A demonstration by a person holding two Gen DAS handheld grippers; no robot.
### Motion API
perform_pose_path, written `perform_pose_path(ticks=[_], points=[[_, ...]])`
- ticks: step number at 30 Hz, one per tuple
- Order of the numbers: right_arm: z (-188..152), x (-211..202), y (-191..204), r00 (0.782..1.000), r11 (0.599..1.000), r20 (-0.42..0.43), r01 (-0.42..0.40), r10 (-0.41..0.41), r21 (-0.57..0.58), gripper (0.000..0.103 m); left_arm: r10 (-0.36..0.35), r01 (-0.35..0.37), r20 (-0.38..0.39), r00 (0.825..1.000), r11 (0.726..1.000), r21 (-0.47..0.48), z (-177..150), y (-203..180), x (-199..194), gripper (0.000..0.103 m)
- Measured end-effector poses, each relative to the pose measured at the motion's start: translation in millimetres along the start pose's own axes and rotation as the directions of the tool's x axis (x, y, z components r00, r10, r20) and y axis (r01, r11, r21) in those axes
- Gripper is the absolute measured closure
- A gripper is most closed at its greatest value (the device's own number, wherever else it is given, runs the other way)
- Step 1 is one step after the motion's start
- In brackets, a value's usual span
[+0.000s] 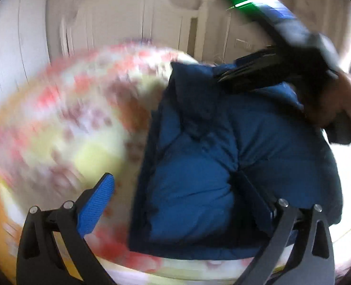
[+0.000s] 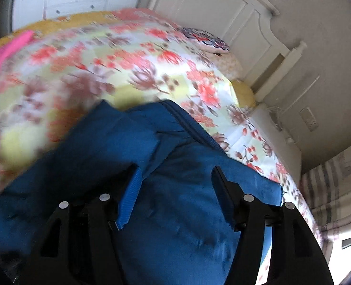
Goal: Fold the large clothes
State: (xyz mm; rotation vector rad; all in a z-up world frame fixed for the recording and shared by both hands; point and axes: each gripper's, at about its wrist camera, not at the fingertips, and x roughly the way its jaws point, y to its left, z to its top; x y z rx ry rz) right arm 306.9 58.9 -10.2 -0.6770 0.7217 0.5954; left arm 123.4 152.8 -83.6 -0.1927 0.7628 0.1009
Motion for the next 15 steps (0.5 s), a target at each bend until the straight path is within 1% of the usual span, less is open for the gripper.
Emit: perform_pose_path(ticks=[1,2,4,5,6,7,8,9,10,11,12,13,14,15], points=[[-3,-17,1,0.999,1.000,0.038,-0.016,0.016,0.000,0.044,-0.029,0.029,-0.013,0.999,1.000,-0.010,1,4,2,0.002],[-10,-39,1,0.996,1.000,0.087,-0.026,0.025,0.009,0.044,-0.036,0.036,-0.016,0.999,0.999,-0.001,1,4,3,0.002],[-27,-73,-3,0.987,0.997,0.151,-0.052,0.044,0.051,0.043,-0.027,0.028,-0.009,1.000,0.999,0.022,1,1,3,0.002],[-46,-96,-7,0.978,0.993,0.197,-0.086,0.068,0.084,0.036,-0.021,0.021,-0.002,1.000,1.000,0.022,0,0,3,0.002],[-63,-110,-7,0.971,0.989,0.227,-0.104,0.078,0.106,0.032,-0.017,0.017,0.005,1.000,1.000,0.022,-1,-1,3,0.002],[-76,-118,-6,0.968,0.988,0.241,-0.103,0.072,0.119,0.027,-0.013,0.013,0.014,1.000,1.000,0.022,-2,-1,3,0.002],[-98,-123,-1,0.968,0.988,0.244,-0.087,0.053,0.131,0.027,-0.015,0.015,0.019,1.000,1.000,0.022,-2,-1,4,0.002],[-110,-122,3,0.972,0.988,0.230,-0.077,0.045,0.136,0.027,-0.020,0.020,0.018,1.000,1.000,0.018,-4,1,3,0.002],[-127,-113,10,0.980,0.987,0.193,-0.073,0.045,0.144,0.027,-0.031,0.031,0.013,0.999,0.999,0.007,-4,2,3,0.002],[-143,-95,19,0.989,0.984,0.133,-0.087,0.067,0.153,0.027,-0.039,0.039,0.009,0.999,0.999,-0.001,-3,4,2,0.002],[-153,-87,24,0.989,0.980,0.138,-0.083,0.059,0.180,0.026,-0.044,0.044,0.002,0.999,0.999,-0.003,-3,4,4,0.002],[-163,-85,27,0.981,0.974,0.193,-0.077,0.035,0.212,0.026,-0.039,0.039,0.000,0.999,0.999,0.004,-2,4,5,0.002],[-168,-83,32,0.975,0.975,0.222,-0.061,0.012,0.214,0.026,-0.030,0.030,0.004,1.000,0.999,0.010,-3,3,5,0.002],[-168,-82,32,0.974,0.975,0.227,-0.059,0.009,0.214,0.026,-0.024,0.024,0.007,1.000,1.000,0.009,-3,4,5,0.002]])
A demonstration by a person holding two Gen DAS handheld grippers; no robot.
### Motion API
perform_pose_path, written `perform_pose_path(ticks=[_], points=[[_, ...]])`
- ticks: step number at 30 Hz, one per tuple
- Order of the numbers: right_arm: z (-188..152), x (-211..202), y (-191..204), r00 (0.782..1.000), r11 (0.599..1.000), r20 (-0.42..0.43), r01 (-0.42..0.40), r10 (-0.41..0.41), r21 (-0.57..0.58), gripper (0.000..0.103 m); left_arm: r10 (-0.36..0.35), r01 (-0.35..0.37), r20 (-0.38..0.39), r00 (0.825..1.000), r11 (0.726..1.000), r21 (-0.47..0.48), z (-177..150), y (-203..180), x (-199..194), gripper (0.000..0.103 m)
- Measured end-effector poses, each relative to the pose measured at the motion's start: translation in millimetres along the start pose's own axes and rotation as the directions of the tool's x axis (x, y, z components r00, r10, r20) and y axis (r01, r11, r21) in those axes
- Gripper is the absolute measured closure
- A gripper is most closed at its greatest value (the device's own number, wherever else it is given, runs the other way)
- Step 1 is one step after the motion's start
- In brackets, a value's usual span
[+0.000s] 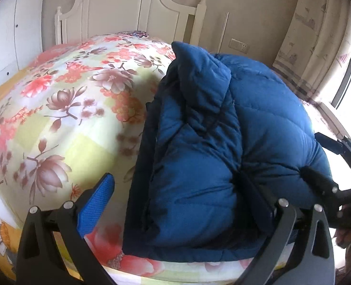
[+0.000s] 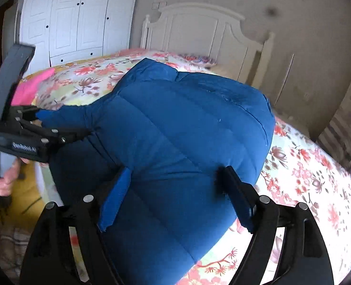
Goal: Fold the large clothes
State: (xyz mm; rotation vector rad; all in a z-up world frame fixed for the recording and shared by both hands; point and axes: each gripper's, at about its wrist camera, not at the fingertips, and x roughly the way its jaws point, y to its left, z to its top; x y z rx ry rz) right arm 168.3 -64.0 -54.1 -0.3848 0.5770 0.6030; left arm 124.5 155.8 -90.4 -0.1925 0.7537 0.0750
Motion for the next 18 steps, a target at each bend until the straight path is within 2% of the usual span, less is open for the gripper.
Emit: perform_pose_path(ticks=[2,4,5,8,10,12,14,16,18], points=[[9,-1,-3,0.999,1.000,-0.040,-0.017,0.018,0.025,0.026,0.012,-0.012,0.007,1.000,1.000,0.001,-1,-2,-1,0.002],[22,-9,-7,0.996,0.999,-0.081,-0.048,0.048,0.002,0.026,0.022,-0.022,0.010,1.000,1.000,0.006,0,-1,-1,0.002],[30,-17,-11,0.997,0.998,-0.060,-0.058,0.058,-0.005,0.026,0.026,-0.027,0.014,1.000,1.000,0.009,0,-2,-3,0.002],[45,-31,-35,1.000,1.000,0.028,0.010,-0.010,0.023,0.026,0.032,-0.033,0.018,0.999,0.999,0.009,-1,-4,-5,0.002],[60,-17,-64,1.000,0.995,0.025,0.008,-0.011,0.095,0.026,0.031,-0.031,0.019,0.999,0.999,0.008,-2,-5,-6,0.002],[66,11,-87,1.000,0.984,-0.015,-0.008,0.011,0.176,0.026,0.026,-0.026,0.017,1.000,1.000,0.007,-1,-4,-5,0.002],[60,56,-94,0.991,0.976,-0.109,-0.059,0.083,0.209,0.024,0.022,-0.022,0.015,1.000,1.000,0.006,-1,-3,-6,0.002],[49,78,-94,0.990,0.968,-0.095,-0.078,0.103,0.238,0.023,0.024,-0.024,0.020,1.000,1.000,0.002,-1,-2,-6,0.002],[47,80,-93,0.991,0.960,-0.096,-0.067,0.096,0.273,0.023,0.011,-0.011,0.013,1.000,1.000,-0.004,0,0,-3,0.002]])
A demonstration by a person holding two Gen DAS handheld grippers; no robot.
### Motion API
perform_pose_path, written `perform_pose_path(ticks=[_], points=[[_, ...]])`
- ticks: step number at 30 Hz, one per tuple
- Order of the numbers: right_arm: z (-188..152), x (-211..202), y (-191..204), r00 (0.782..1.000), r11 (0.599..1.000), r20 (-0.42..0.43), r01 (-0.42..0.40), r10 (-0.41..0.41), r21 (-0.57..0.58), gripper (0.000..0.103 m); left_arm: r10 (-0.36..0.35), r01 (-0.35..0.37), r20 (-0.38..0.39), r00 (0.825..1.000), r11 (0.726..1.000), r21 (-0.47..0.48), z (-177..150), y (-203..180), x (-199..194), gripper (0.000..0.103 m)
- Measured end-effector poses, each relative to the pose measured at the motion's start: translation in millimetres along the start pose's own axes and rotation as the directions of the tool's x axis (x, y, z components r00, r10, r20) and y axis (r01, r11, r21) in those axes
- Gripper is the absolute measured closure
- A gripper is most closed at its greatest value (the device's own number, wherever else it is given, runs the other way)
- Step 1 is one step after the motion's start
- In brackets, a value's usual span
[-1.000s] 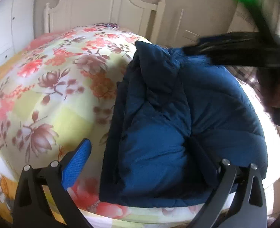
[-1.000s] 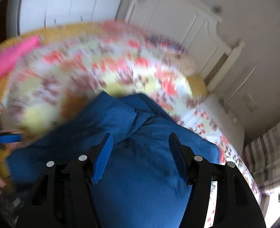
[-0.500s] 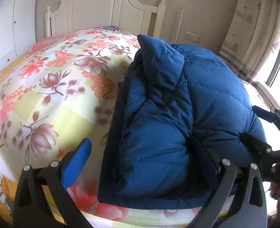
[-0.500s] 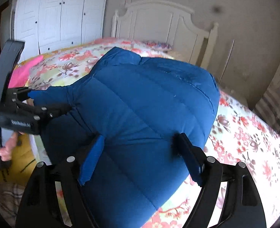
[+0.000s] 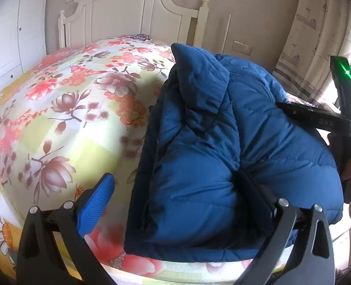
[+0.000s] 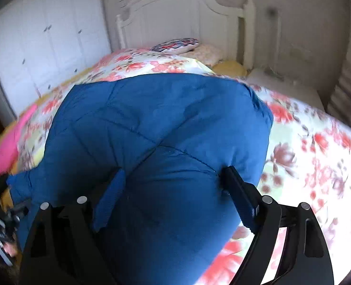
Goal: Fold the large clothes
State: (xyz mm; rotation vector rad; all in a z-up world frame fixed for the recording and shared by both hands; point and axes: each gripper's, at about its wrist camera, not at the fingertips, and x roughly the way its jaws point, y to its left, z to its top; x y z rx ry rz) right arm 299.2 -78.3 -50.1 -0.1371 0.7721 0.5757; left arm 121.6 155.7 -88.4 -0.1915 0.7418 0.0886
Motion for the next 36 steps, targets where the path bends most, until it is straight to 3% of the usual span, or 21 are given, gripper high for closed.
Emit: perform_pose_path(ticks=[3,5,7,8,10,13,14,18,20,21,23,26,29,31,33,36], points=[[0,-12,12,0.998,0.998,-0.017,0.054,-0.054,-0.012,0.023,-0.016,0.016,-0.005,1.000,1.000,-0.002,0,2,1,0.002],[-8,-37,22,1.000,1.000,0.006,0.023,-0.023,-0.001,0.022,-0.030,0.029,-0.007,1.000,0.999,-0.026,1,6,-5,0.002],[-24,-60,25,0.999,1.000,0.038,-0.005,0.005,-0.002,0.008,-0.076,0.075,-0.011,0.997,0.995,-0.058,4,13,-13,0.002],[-36,-72,25,0.998,1.000,0.059,-0.015,0.014,0.013,0.008,-0.110,0.109,-0.012,0.994,0.991,-0.076,6,17,-16,0.002],[-52,-86,16,0.996,0.995,0.071,-0.068,0.062,0.075,0.008,-0.233,0.230,0.000,0.973,0.961,-0.151,17,33,-26,0.002],[-69,-80,-7,0.984,0.957,0.015,-0.176,0.178,0.232,0.007,-0.355,0.340,-0.023,0.935,0.910,-0.239,39,49,-22,0.002],[-74,-72,-15,0.972,0.931,-0.007,-0.223,0.235,0.290,0.007,-0.371,0.342,-0.068,0.926,0.902,-0.264,47,52,-12,0.002],[-81,-51,-26,0.926,0.852,-0.027,-0.336,0.378,0.402,0.007,-0.368,0.300,-0.267,0.891,0.917,-0.263,66,50,37,0.002],[-82,-45,-25,0.916,0.842,-0.034,-0.353,0.401,0.408,0.006,-0.437,0.345,-0.340,0.833,0.890,-0.298,67,51,62,0.002],[-83,-43,-24,0.908,0.833,-0.035,-0.366,0.417,0.416,0.004,-0.503,0.386,-0.362,0.785,0.854,-0.350,65,56,78,0.002],[-86,-37,-23,0.891,0.812,-0.043,-0.390,0.452,0.435,0.004,-0.574,0.440,-0.356,0.737,0.808,-0.392,63,63,89,0.002],[-89,-28,-16,0.879,0.797,-0.046,-0.407,0.475,0.447,0.004,-0.609,0.483,-0.349,0.712,0.786,-0.385,61,67,89,0.002],[-83,-23,-12,0.879,0.802,-0.055,-0.405,0.474,0.440,0.004,-0.612,0.497,-0.346,0.711,0.786,-0.369,58,67,87,0.002],[-78,-19,-13,0.880,0.805,-0.057,-0.404,0.472,0.434,0.004,-0.638,0.527,-0.353,0.684,0.767,-0.365,54,61,85,0.002],[-78,-13,-11,0.877,0.802,-0.057,-0.408,0.477,0.436,0.004,-0.642,0.542,-0.340,0.687,0.765,-0.349,52,59,83,0.002],[-78,-5,-13,0.864,0.781,-0.048,-0.427,0.501,0.457,0.004,-0.681,0.576,-0.307,0.665,0.729,-0.369,48,62,80,0.002]])
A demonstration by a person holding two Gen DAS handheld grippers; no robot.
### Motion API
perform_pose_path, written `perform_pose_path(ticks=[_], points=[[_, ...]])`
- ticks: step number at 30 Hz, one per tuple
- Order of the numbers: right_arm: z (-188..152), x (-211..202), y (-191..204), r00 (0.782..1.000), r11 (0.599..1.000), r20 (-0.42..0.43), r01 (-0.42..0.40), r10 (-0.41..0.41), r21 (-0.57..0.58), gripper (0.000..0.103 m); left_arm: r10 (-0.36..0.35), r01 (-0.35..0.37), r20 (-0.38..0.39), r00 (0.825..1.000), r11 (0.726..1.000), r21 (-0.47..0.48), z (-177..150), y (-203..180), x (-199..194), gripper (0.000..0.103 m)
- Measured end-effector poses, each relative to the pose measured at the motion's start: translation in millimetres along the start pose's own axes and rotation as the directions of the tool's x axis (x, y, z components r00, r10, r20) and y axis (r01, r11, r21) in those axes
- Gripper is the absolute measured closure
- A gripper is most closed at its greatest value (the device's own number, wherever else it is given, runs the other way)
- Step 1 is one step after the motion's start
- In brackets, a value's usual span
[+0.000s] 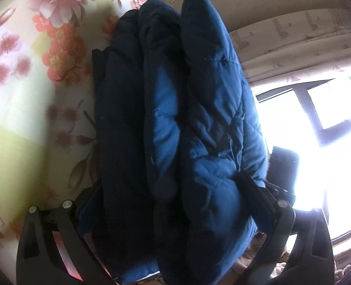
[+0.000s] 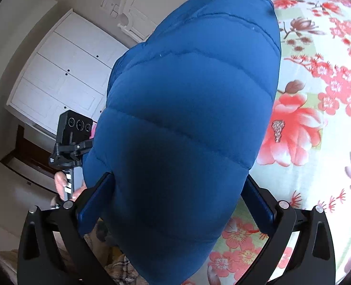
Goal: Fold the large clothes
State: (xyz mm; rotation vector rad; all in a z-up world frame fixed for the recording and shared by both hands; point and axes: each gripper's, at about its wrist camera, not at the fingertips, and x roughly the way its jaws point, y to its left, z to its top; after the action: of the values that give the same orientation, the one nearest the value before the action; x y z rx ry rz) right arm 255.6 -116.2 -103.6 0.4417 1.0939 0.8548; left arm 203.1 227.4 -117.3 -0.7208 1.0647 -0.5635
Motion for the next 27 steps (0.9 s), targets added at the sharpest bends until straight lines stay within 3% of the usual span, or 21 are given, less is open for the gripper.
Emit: perform_pose_path(ticks=[7,9,13,16,19,21,24,27], points=[[2,7,1,1.000,1.000,0.015,-0.011,0.011,-0.012,0.005,-0.023,0.023,0.034,0.999,1.000,-0.005,-8,2,-6,0.003],[0,6,6,0.999,0.999,0.042,0.001,0.001,-0.033,0.011,-0.013,0.013,0.048,0.999,1.000,-0.005,-11,-2,-6,0.004],[-6,-1,16,0.994,0.994,0.099,0.050,-0.040,-0.102,0.022,0.026,-0.030,0.124,0.992,0.999,0.028,-25,-15,-10,0.022],[-7,-6,22,0.987,0.984,0.151,0.084,-0.060,-0.157,0.029,0.081,-0.098,0.211,0.974,0.993,0.068,-36,-35,-15,0.037],[-8,-21,31,0.968,0.964,0.235,0.141,-0.087,-0.226,0.033,0.108,-0.150,0.299,0.948,0.981,0.121,-45,-61,-20,0.047],[-4,-36,31,0.951,0.960,0.298,0.153,-0.078,-0.235,0.034,0.071,-0.119,0.330,0.941,0.985,0.127,-46,-73,-19,0.048],[1,-55,23,0.926,0.949,0.362,0.202,-0.106,-0.240,0.036,0.045,-0.098,0.338,0.940,0.985,0.143,-37,-88,-6,0.048],[7,-79,5,0.883,0.937,0.436,0.283,-0.172,-0.204,0.036,0.016,-0.071,0.320,0.947,0.984,0.162,-20,-98,21,0.048]])
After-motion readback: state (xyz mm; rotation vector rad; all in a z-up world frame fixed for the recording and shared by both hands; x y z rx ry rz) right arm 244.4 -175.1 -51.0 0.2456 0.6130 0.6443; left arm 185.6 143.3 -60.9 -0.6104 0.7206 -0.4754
